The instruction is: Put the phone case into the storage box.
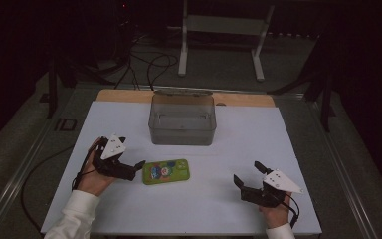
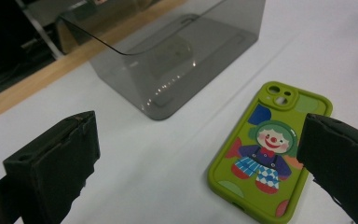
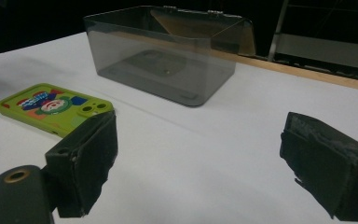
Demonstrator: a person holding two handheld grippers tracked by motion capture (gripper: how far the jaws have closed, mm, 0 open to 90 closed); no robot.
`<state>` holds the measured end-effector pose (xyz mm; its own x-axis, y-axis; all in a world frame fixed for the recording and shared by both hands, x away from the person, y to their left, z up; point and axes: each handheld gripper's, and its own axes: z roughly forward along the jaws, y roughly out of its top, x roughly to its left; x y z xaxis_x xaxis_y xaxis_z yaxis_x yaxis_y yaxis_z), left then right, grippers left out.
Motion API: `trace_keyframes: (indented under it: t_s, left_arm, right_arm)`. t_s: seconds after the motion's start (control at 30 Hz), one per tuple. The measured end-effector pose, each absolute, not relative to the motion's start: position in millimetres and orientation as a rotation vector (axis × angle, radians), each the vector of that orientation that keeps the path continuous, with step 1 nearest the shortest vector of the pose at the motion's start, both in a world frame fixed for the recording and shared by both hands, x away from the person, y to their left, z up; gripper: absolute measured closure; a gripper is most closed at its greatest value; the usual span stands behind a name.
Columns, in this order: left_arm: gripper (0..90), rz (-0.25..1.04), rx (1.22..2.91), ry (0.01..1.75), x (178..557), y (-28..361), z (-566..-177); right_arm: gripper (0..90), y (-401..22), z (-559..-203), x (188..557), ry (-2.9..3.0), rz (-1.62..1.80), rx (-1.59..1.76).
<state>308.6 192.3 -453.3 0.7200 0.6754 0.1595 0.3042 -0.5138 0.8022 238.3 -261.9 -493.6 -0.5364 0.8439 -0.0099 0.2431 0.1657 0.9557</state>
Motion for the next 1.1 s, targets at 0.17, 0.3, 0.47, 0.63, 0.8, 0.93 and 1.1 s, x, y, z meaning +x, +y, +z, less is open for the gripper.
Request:
trace_keyframes:
  t_s: [0.17, 0.3, 0.47, 0.63, 0.8, 0.93, 1.1]
  left_arm:
    - [0.0, 0.558, 2.177, 0.705, 314.7, 183.3, -457.8]
    - [0.0, 0.522, 2.229, 0.664, 318.8, 175.4, -460.8]
    - [0.0, 0.483, 2.271, 0.64, 325.6, 165.7, -466.3]
    - [0.0, 0.449, 2.314, 0.612, 330.5, 156.0, -471.8]
    - [0.0, 0.42, 2.372, 0.57, 333.3, 143.9, -476.4]
    - [0.0, 0.381, 2.417, 0.552, 337.5, 134.6, -481.6]
    - [0.0, 0.311, 2.458, 0.534, 342.3, 129.1, -489.7]
  right_arm:
    - [11.3, -261.7, -493.7, 238.1, 1.887, 1.387, 1.024]
    - [11.3, -261.0, -493.9, 238.0, 1.892, 1.389, 1.023]
    - [11.4, -260.4, -494.0, 237.8, 1.896, 1.391, 1.019]
    - [11.3, -260.5, -494.0, 237.7, 1.897, 1.394, 1.019]
    - [11.3, -260.2, -494.0, 237.4, 1.899, 1.397, 1.018]
    - [11.4, -260.2, -494.0, 237.5, 1.9, 1.398, 1.017]
    - [11.4, -260.3, -494.2, 237.8, 1.9, 1.402, 1.016]
